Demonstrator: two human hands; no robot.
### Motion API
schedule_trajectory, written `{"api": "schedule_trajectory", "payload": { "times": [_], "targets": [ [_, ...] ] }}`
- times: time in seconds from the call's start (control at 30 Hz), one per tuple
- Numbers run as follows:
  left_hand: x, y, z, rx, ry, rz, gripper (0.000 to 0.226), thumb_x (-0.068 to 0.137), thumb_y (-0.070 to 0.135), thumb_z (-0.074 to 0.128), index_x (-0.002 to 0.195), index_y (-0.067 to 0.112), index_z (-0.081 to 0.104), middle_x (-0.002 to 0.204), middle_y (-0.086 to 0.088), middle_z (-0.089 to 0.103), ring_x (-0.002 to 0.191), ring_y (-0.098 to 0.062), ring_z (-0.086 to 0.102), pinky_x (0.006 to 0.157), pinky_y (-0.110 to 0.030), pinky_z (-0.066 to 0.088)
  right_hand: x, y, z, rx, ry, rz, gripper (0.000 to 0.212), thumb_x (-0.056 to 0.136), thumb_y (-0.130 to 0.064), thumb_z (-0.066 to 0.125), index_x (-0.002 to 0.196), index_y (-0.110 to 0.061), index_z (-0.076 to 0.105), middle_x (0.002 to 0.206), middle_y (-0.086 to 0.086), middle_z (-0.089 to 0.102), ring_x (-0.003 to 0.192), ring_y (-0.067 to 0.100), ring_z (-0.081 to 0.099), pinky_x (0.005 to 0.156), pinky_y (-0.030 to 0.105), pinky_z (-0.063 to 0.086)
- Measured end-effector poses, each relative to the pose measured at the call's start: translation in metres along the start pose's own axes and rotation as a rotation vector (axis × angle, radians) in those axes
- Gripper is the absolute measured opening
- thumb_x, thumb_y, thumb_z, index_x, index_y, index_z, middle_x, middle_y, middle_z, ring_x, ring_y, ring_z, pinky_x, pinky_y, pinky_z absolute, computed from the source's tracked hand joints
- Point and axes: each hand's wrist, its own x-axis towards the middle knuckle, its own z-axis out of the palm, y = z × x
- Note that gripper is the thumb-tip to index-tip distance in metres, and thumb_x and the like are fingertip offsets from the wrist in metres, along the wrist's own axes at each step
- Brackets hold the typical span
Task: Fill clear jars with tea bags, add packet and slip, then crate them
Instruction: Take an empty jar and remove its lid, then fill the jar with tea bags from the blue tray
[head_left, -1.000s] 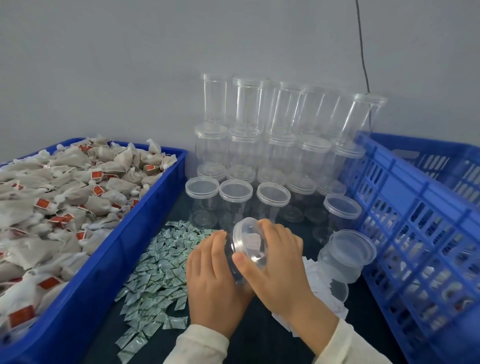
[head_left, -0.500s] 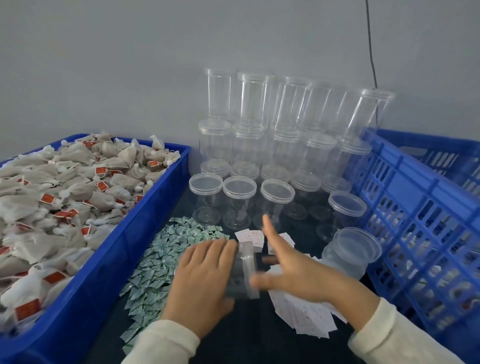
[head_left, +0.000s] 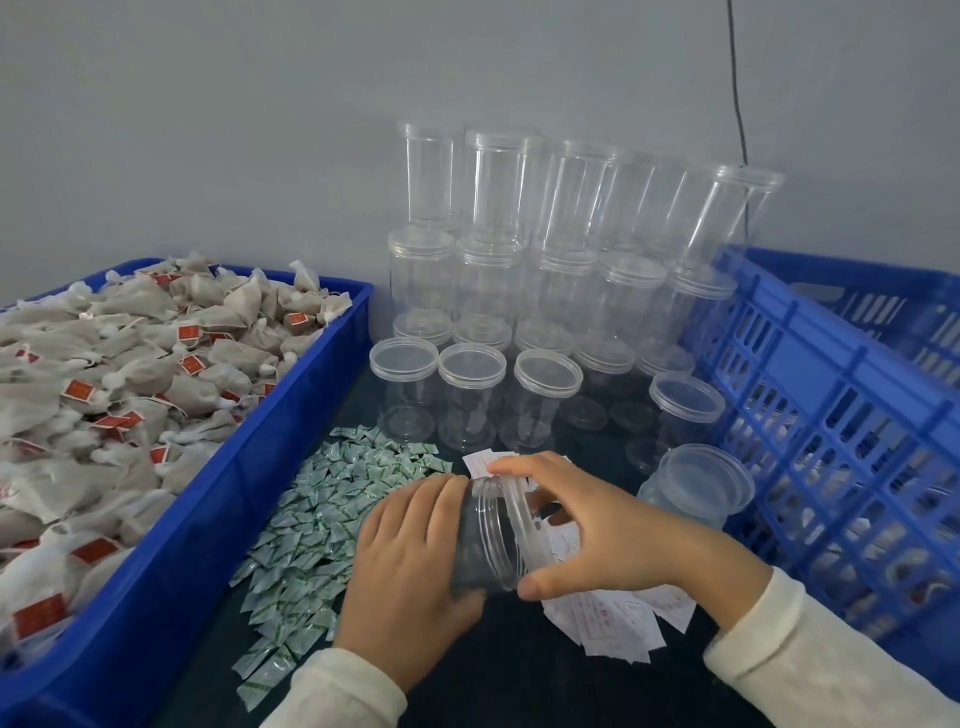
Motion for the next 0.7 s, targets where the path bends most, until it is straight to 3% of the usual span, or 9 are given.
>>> {"api": "schedule_trajectory", "payload": {
  "times": [0.13,0.27,0.33,0.43,0.53,0.7],
  "targets": [
    [0.0,0.0,-0.002,-0.048,0.001,-0.043,0.088,0.04,0.036,0.088,0.118,0.005,0.062,0.112,-0.005,0.065,0.102,-0.029,0.065,0.089,-0.044,0.05,-0.003,0.0,-0.018,-0.034,0.016,-0.007,0.084,0.063,-0.051,0.083,0.123,-0.071,0.028,0.127,-0.034,0.034,0.115,-0.021,0.038,0.09,0.004,0.039],
    [-0.002,-0.005,-0.001,-0.024,0.007,-0.039,0.09,0.037,0.036,0.09,0.117,0.004,0.062,0.111,-0.005,0.066,0.101,-0.029,0.066,0.09,-0.043,0.048,0.004,0.023,-0.041,0.071,0.465,0.164,0.076,0.051,-0.062,0.083,0.11,-0.054,0.034,0.122,-0.018,0.045,0.109,0.001,0.05,0.09,0.026,0.041],
    [-0.004,-0.007,0.0,-0.038,0.007,-0.033,0.091,0.038,0.04,0.09,0.117,0.004,0.061,0.111,-0.004,0.065,0.1,-0.028,0.065,0.089,-0.043,0.048,0.016,0.045,-0.046,0.116,0.687,0.284,0.076,0.058,-0.054,0.085,0.112,-0.037,0.034,0.116,-0.01,0.046,0.105,0.011,0.05,0.081,0.026,0.041],
    [-0.006,-0.008,-0.001,-0.085,-0.007,-0.044,0.094,0.039,0.042,0.09,0.12,0.007,0.058,0.113,-0.002,0.064,0.101,-0.026,0.064,0.089,-0.04,0.047,0.04,0.072,-0.048,0.155,0.862,0.44,0.071,0.062,-0.05,0.086,0.108,-0.023,0.039,0.11,-0.004,0.046,0.102,0.017,0.05,0.065,0.02,0.037],
    [-0.009,-0.012,-0.001,-0.21,0.007,-0.11,0.098,0.042,0.04,0.091,0.128,0.011,0.053,0.119,0.008,0.056,0.108,-0.015,0.055,0.094,-0.035,0.039,0.056,0.093,-0.048,-0.006,0.898,0.565,0.068,0.063,-0.053,0.084,0.104,-0.019,0.043,0.118,0.003,0.044,0.098,0.016,0.046,0.072,0.025,0.04],
    [-0.017,-0.022,-0.002,-0.384,0.015,-0.297,0.106,0.049,0.045,0.087,0.14,0.023,0.036,0.125,0.023,0.036,0.118,-0.001,0.035,0.103,-0.026,0.029,0.07,0.115,-0.037,-0.322,0.743,0.695,0.07,0.069,-0.061,0.076,0.111,-0.007,0.061,0.12,0.012,0.055,0.107,0.029,0.054,0.082,0.038,0.048]
  ]
}}
